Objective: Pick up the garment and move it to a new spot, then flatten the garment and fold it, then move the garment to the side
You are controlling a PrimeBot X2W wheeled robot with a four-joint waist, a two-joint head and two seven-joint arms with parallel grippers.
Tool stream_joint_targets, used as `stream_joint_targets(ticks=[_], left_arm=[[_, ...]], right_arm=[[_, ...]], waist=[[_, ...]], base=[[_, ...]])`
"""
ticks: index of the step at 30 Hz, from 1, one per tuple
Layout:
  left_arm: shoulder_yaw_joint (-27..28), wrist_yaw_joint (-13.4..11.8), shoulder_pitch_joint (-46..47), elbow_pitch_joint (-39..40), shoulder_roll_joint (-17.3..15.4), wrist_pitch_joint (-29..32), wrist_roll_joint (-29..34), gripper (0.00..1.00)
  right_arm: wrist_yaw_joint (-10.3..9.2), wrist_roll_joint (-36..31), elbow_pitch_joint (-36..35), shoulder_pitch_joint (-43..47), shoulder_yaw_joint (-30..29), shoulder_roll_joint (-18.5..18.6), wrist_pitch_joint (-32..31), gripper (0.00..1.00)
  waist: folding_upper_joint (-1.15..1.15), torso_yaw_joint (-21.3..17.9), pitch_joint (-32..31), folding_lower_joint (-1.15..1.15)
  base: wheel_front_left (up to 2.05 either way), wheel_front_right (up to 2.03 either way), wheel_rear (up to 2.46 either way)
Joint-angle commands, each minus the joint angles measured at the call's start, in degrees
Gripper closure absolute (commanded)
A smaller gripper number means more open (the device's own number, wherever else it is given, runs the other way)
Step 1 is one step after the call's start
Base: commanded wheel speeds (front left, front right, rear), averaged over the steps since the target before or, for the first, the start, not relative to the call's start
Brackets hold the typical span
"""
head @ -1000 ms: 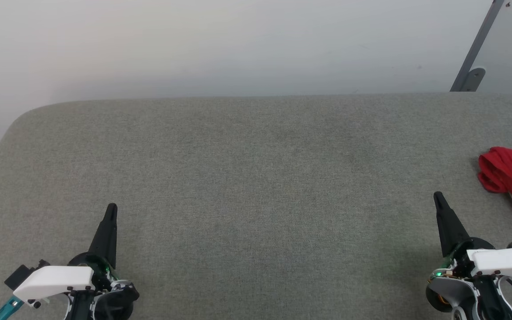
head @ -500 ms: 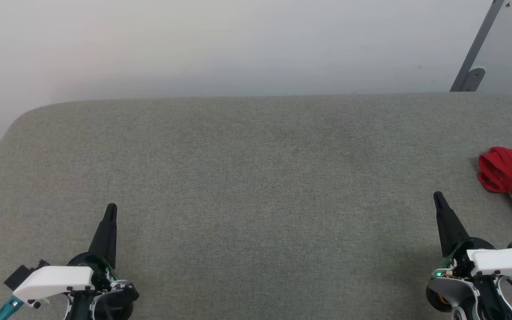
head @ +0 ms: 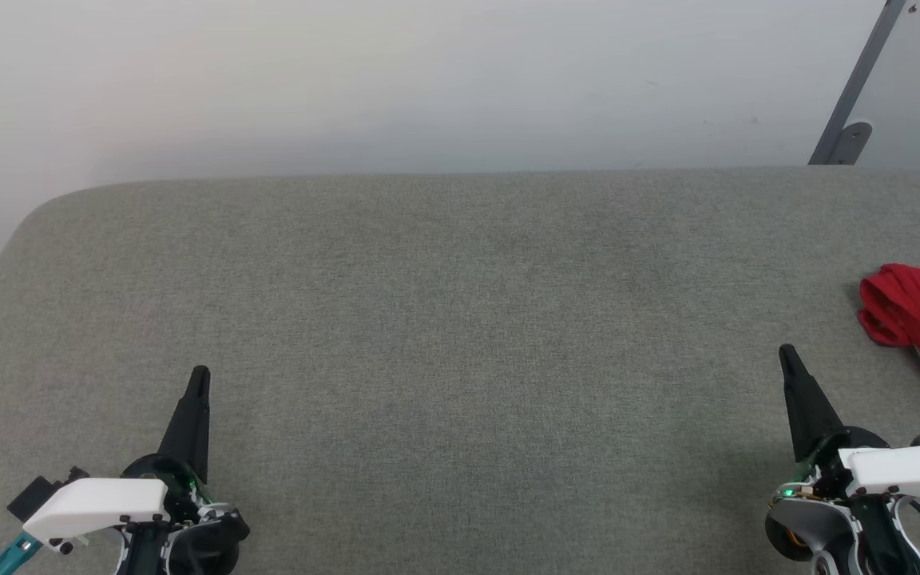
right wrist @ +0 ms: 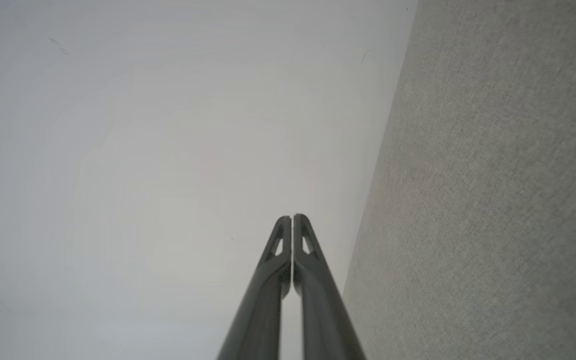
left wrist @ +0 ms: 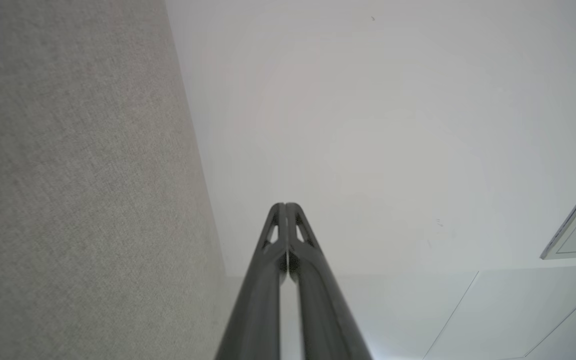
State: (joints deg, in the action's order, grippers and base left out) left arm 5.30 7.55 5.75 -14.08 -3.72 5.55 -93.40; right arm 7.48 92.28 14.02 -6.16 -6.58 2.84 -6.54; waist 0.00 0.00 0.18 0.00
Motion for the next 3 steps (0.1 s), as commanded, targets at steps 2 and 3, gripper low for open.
stream_joint_targets(ticks=[2, 3], left_arm=[[0.19, -0.13, 0.83, 0.01, 0.04, 0.25, 0.09, 1.0], [0.2, -0.13, 0.83, 0.01, 0.05, 0.25, 0.1, 1.0]], right_arm=[[0.02, 0.21, 0.17, -0.22, 0.04, -0.09, -0.12, 1.0], [0.02, 0.2, 0.17, -0.22, 0.03, -0.09, -0.12, 1.0]], waist=[[0.0, 0.0, 0.0, 0.0], [0.0, 0.0, 0.0, 0.0]], base=[[0.0, 0.0, 0.0], [0.0, 0.0, 0.0]])
